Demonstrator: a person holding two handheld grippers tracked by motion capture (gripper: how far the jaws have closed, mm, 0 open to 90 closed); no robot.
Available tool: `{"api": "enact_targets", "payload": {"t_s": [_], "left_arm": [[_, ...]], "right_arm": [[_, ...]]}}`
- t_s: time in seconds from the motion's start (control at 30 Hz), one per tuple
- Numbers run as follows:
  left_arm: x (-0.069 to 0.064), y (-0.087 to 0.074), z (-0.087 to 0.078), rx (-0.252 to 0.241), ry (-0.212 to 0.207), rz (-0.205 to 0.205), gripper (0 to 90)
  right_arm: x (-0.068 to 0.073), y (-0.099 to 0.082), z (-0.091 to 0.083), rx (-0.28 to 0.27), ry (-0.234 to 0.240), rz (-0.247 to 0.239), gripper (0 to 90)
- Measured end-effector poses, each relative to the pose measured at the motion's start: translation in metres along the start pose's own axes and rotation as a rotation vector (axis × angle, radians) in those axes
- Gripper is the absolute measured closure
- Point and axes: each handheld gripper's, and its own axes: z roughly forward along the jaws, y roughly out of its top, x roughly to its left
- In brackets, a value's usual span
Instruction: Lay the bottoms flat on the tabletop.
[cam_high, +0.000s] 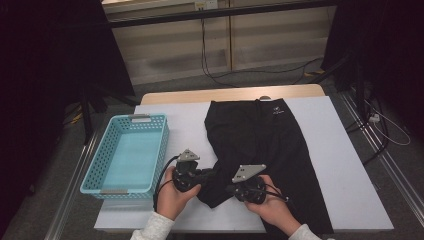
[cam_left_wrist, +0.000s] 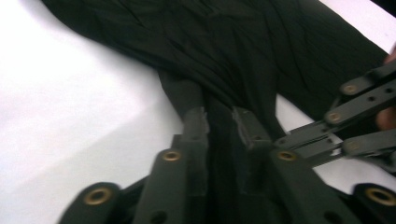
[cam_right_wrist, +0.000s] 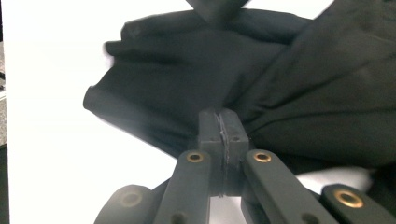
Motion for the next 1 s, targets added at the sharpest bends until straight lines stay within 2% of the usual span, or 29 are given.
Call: {"api": "enact_targets", "payload": {"t_s": [0.07,0.13,0.17,0.2,0.27,0.37,0.57,0.7,0.8,0.87,0.93,1.0], "left_arm": [[0.004,0.0,-0.003,-0.024,0.018,-0.001,66.1],[0.008,0.001,-0.004,-0.049,0.043,-0.001,56.2],[0.01,0.0,-0.004,-0.05,0.042,-0.008,53.3],[0.012,0.0,-0.003,-0.049,0.042,-0.014,52.0],[0.013,-0.001,0.0,-0.044,0.045,-0.02,46.2],[0.011,-0.002,0.007,-0.041,0.049,-0.013,43.4],[0.009,-0.005,0.024,-0.023,0.06,0.005,43.4],[0.004,-0.004,0.033,-0.01,0.045,0.026,46.6],[0.001,-0.004,0.041,0.002,0.054,0.043,47.7],[-0.001,-0.005,0.046,0.007,0.08,0.061,47.8],[-0.004,-0.004,0.048,0.01,0.08,0.078,52.8],[-0.008,-0.003,0.05,0.023,0.053,0.072,60.7]], "right_arm": [[-0.005,0.0,-0.012,-0.023,0.014,0.016,90.0],[-0.012,0.0,-0.029,-0.048,-0.005,0.03,90.0],[-0.016,-0.001,-0.035,-0.06,-0.01,0.036,90.0],[-0.021,-0.004,-0.044,-0.081,-0.017,0.054,90.0],[-0.027,-0.01,-0.055,-0.089,-0.036,0.071,90.0],[-0.034,-0.019,-0.061,-0.097,-0.038,0.104,90.0],[-0.035,-0.025,-0.062,-0.063,-0.076,0.093,90.0],[-0.035,-0.027,-0.066,-0.08,-0.088,0.091,90.0],[-0.034,-0.028,-0.067,-0.083,-0.09,0.095,90.0],[-0.034,-0.029,-0.068,-0.081,-0.093,0.095,90.0],[-0.034,-0.029,-0.069,-0.085,-0.093,0.096,90.0],[-0.034,-0.03,-0.071,-0.088,-0.097,0.097,90.0]]}}
